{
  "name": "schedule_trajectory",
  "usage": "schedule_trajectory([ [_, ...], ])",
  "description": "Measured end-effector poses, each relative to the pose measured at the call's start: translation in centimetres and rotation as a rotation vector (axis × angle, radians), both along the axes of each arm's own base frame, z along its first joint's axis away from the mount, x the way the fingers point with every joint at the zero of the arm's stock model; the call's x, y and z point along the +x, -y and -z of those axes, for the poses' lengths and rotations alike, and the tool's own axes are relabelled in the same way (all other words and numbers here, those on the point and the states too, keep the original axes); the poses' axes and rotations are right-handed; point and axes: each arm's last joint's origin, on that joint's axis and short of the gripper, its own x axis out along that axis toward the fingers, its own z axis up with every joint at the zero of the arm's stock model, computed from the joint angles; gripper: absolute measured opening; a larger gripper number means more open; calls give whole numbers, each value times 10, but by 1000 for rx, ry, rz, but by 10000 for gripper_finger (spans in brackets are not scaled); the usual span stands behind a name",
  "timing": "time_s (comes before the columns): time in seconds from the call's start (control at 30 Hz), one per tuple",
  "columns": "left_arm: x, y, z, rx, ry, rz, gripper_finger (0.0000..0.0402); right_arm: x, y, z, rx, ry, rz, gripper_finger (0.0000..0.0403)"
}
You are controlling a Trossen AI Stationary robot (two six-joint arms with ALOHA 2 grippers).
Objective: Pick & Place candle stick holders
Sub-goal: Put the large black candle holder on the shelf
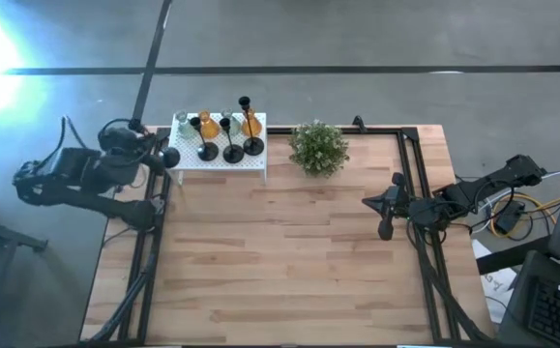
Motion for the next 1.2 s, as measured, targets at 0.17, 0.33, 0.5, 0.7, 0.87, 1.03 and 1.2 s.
schedule_trajectory([
  [0.17, 10, -4, 2, -32, -83, -21, 16, 0, 0, 0, 0, 0, 0, 8],
  [0.33, 21, -9, 1, -41, -131, 10, 16, 0, 0, 0, 0, 0, 0, 8],
  [0.5, 29, -15, -5, -28, -103, 12, 16, 0, 0, 0, 0, 0, 0, 8],
  [0.7, 27, -24, -9, -46, -96, -8, 16, 0, 0, 0, 0, 0, 0, 8],
  [0.87, 29, -33, -6, -79, -114, -46, 16, 0, 0, 0, 0, 0, 0, 8],
  [1.03, 41, -44, -5, -74, -108, -6, 16, 0, 0, 0, 0, 0, 1, 8],
  [1.2, 38, -49, 0, -56, -66, -51, 16, 0, 0, 0, 0, 0, 1, 8],
])
